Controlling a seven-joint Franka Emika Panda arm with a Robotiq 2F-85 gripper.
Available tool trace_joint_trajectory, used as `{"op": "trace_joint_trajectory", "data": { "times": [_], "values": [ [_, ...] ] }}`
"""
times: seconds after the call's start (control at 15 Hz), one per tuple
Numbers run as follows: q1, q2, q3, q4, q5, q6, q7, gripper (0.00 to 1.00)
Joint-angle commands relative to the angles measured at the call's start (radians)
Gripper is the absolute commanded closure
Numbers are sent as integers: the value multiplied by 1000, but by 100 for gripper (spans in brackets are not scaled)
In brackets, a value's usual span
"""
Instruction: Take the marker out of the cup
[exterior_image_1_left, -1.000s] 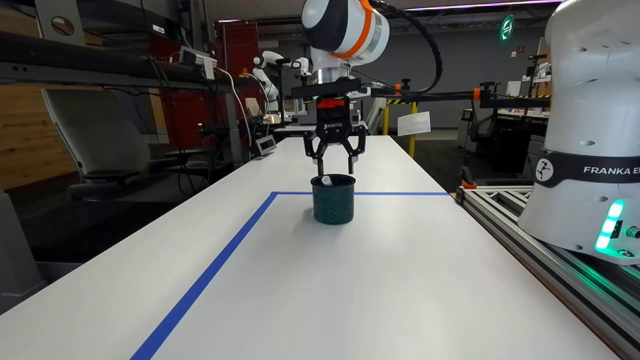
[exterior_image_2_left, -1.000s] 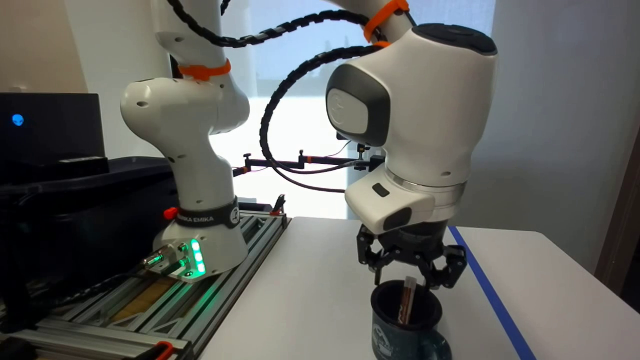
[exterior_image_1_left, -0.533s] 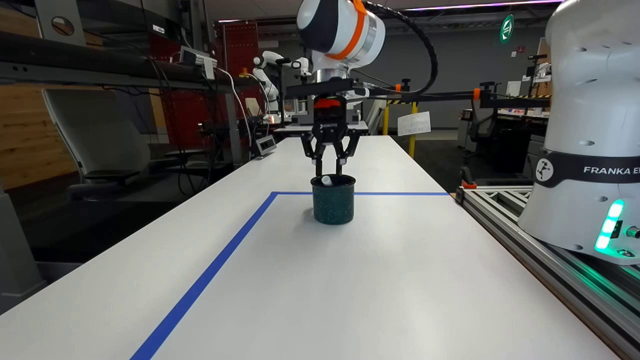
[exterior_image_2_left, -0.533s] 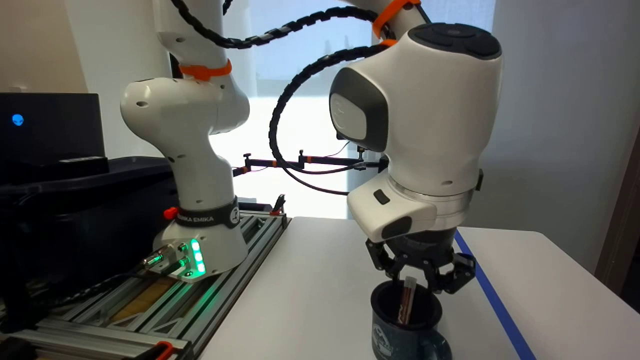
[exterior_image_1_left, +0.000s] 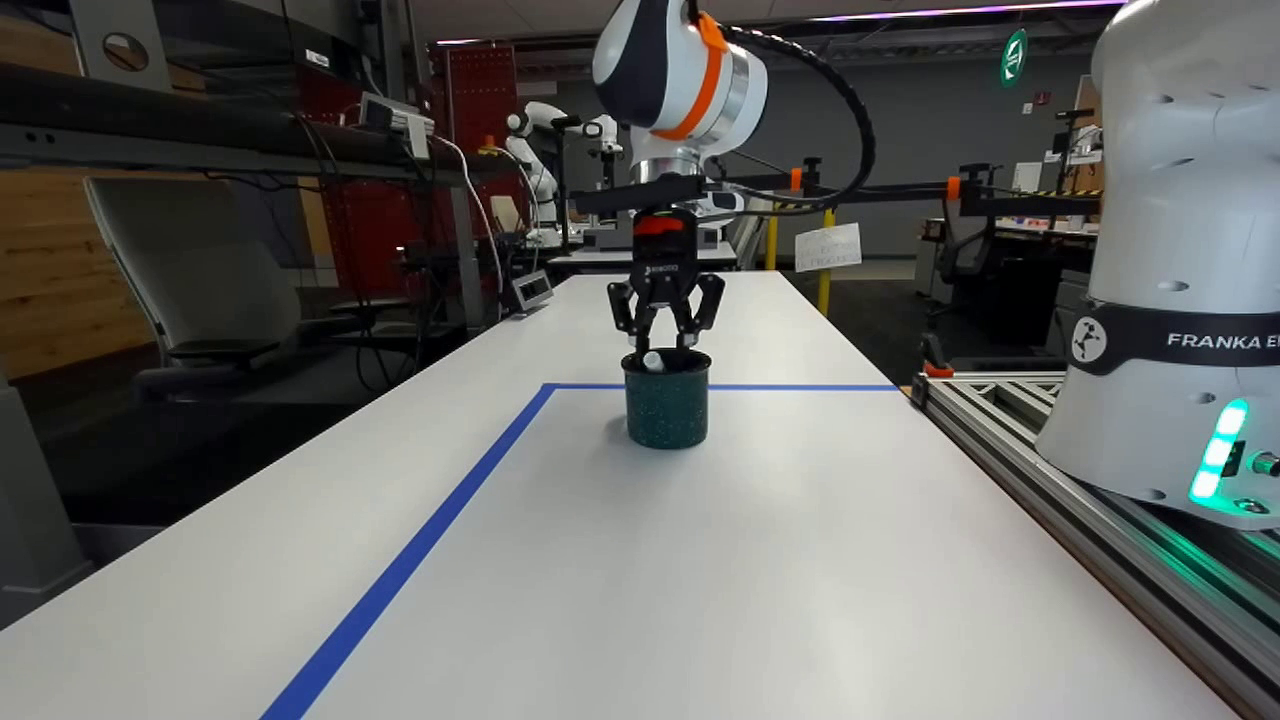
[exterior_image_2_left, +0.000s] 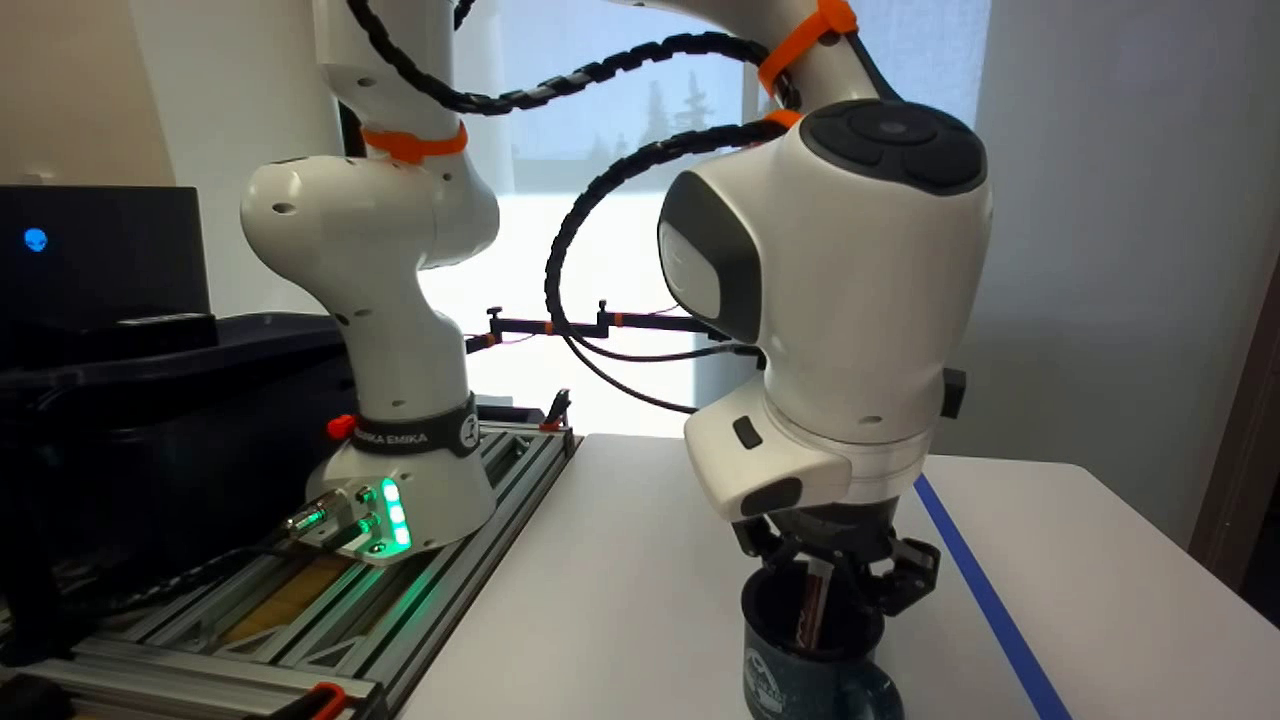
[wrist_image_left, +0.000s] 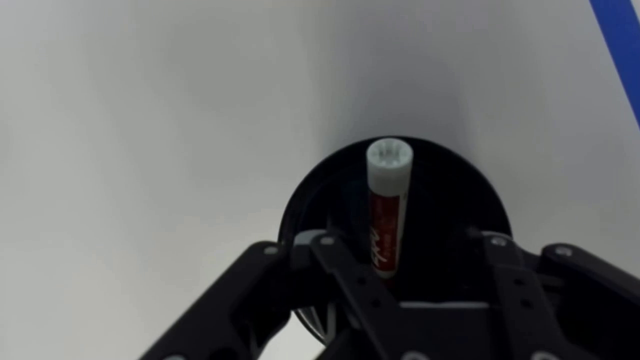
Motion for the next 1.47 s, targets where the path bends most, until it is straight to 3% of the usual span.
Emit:
{"op": "trace_joint_trajectory", "data": {
  "times": [0.0,0.33,0.47,0.53,0.6,0.67,0.8,0.93,1.4],
  "values": [
    [-6,20,-3,17,58,-23,-37,54],
    [-16,47,-4,51,143,-58,-112,52],
    [-19,68,-10,66,156,-66,-129,56],
    [-20,78,-13,73,157,-67,-130,65],
    [-19,91,-17,79,154,-65,-128,81],
    [-19,101,-20,83,150,-66,-124,83],
    [-17,107,-26,87,136,-74,-110,100],
    [-16,91,-34,90,120,-117,-93,95],
    [9,-56,-69,58,-73,-214,63,95]
  ]
}}
